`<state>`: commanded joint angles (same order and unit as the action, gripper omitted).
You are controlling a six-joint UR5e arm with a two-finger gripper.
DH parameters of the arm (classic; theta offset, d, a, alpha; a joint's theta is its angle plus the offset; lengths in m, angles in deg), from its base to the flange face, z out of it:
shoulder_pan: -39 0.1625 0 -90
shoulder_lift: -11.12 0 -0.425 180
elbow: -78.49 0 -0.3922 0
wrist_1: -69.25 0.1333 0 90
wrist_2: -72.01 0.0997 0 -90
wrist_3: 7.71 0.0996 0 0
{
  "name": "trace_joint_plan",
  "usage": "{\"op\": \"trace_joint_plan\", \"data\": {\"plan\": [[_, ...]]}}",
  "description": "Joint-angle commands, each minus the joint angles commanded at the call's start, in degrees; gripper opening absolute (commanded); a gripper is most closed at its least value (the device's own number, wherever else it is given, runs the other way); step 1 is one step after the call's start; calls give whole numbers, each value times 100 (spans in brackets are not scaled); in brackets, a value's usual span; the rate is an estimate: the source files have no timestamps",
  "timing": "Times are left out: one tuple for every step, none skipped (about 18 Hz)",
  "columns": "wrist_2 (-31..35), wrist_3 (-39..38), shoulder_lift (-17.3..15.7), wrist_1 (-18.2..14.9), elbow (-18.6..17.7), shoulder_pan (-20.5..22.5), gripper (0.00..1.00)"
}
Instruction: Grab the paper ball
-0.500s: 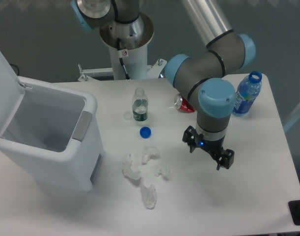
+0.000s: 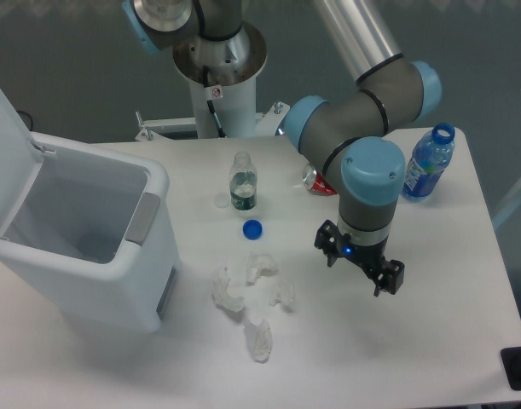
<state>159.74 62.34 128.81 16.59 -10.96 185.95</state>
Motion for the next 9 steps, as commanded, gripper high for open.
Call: {"op": "trace_joint_plan", "data": {"plan": [[-201, 0, -26, 80, -88, 9, 100], [-421, -9, -35, 89, -115, 0, 100], [-562, -52, -27, 81, -116, -17, 100], [-598, -175, -27, 72, -133, -17, 100], [-599, -245, -44, 63, -246, -26, 100], [-599, -255, -88, 72, -369, -44, 100], [-590, -281, -184, 54, -484, -70, 100], [-581, -273, -263, 54, -641, -131, 100], [-564, -272, -342, 45, -791, -158, 100]]}}
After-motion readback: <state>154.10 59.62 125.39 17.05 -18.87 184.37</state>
